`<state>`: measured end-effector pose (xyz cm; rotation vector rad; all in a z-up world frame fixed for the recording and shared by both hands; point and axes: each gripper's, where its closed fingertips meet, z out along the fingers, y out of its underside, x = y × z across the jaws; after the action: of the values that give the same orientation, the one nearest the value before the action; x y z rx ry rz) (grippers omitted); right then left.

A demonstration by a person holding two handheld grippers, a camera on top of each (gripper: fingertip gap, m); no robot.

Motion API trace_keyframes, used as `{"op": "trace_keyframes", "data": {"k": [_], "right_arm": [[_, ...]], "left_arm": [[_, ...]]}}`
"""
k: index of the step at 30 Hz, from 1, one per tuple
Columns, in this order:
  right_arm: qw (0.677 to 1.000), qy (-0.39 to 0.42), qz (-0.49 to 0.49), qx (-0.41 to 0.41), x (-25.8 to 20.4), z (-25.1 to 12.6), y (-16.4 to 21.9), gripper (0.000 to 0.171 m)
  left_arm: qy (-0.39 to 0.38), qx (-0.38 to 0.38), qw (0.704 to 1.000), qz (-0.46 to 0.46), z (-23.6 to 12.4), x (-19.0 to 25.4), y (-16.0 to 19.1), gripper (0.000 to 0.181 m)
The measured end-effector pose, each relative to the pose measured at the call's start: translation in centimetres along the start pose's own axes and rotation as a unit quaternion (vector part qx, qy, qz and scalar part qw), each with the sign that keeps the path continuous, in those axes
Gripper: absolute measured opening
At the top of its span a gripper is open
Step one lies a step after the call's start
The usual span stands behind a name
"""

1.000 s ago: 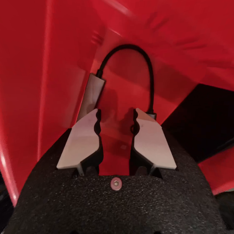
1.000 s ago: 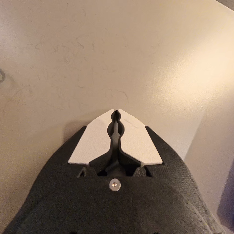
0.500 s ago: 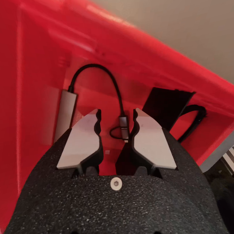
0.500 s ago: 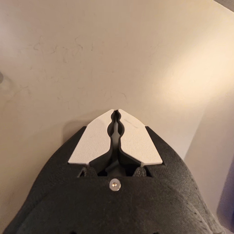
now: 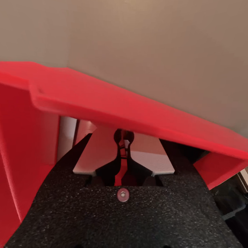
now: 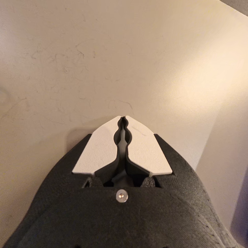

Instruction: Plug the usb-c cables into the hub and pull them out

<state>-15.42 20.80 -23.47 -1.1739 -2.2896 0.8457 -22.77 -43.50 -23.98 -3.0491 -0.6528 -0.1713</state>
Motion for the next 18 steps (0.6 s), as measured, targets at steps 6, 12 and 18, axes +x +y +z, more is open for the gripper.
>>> {"op": "trace_keyframes", "data": {"k": [6, 12, 18], "right_arm": [[1.000, -0.002, -0.001, 0.001, 0.0, 0.0, 0.0, 0.000], [1.000, -0.009, -0.004, 0.001, -0.1, 0.0, 0.0, 0.001], [1.000, -0.012, -0.008, 0.001, -0.2, 0.2, -0.2, 0.002]], "left_arm": [[-0.011, 0.105, 0.994, -0.029, -4.2, 0.4, -0.6, 0.003], [-0.072, 0.266, 0.959, -0.062, -13.3, 0.6, -1.1, 0.001], [-0.123, 0.449, 0.884, -0.040, -23.5, 4.9, -5.4, 0.000]]}}
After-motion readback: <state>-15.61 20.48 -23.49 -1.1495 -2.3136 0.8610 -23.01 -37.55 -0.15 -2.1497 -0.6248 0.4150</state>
